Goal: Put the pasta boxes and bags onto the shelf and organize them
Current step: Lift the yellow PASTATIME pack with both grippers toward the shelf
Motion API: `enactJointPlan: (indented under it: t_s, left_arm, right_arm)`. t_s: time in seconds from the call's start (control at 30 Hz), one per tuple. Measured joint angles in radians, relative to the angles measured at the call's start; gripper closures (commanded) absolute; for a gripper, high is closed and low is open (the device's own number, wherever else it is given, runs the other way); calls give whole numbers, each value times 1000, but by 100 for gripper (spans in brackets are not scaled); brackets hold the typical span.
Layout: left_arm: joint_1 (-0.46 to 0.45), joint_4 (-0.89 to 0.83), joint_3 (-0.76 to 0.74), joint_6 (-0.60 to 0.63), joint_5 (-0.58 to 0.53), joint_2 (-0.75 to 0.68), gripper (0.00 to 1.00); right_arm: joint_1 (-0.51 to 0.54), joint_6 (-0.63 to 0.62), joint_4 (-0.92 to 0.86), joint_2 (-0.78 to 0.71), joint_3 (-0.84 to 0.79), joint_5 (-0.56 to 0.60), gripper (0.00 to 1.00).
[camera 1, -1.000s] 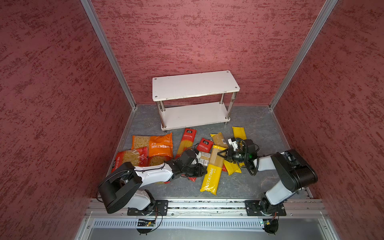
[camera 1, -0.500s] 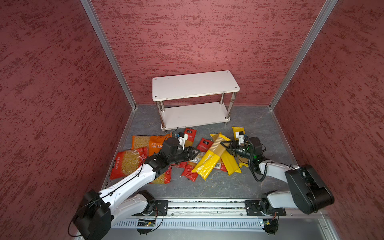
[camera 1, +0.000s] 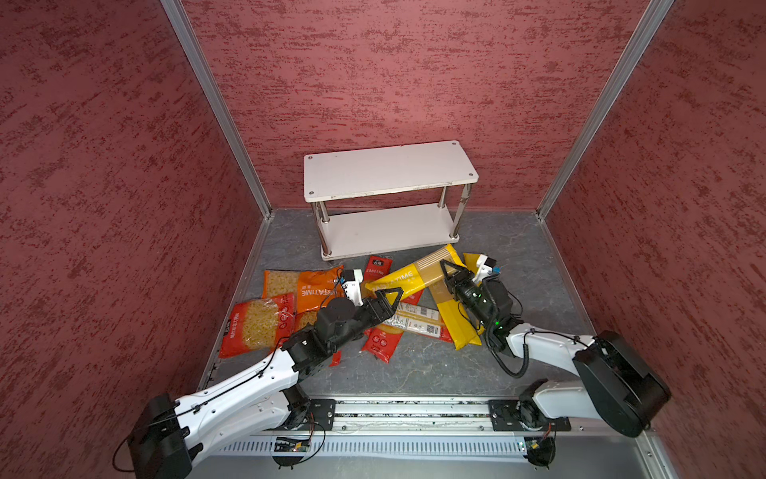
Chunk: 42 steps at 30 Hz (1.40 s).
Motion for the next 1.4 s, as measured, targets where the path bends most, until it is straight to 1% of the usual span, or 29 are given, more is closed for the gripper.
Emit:
enactJointPlan:
  t_s: [0.1,0.2,0.3,0.4,0.5,0.63,0.73,0.8,0.9,1.07,1.17,1.3,1.4]
  left_arm:
    - [-27,79,-8,-31,-66,62,5]
    - [-35,171,-8,-48,-99,123,3]
    - [-35,257,-5,-55,-121,185,4]
    - [-32,343,-5,-50,-150,232,6]
    - [-8,462,-3,-26,-163,280,12]
    - [47,626,-3,-14,-167,354,17]
    - [66,718,3,-13,-172,396,20]
    - [72,760,21,-13,-172,417,25]
    - [76,820,34,-15,-169,441,34]
    - [92,867,34,-14,-183,468,54]
    - [97,867,34,-10,-189,472,58]
    - [103,874,35,-11,-206,480,68]
    - [106,886,35,-16,-212,487,77]
  right_arm:
    - [74,-24,33,15,33,146,100]
    - [136,-43,73,45,73,271,100]
    - [189,-44,109,81,111,362,100]
    - [230,-35,114,100,139,419,100]
    - [260,-23,99,102,164,457,100]
    - [291,-4,98,102,192,487,100]
    - [308,16,100,103,197,500,98]
    - [316,32,100,111,197,506,97]
    - [327,58,109,126,197,526,95]
    - [333,90,145,146,197,545,90]
    - [334,97,157,156,201,545,88]
    - [334,101,187,184,211,544,85]
    - [334,106,201,197,211,543,77]
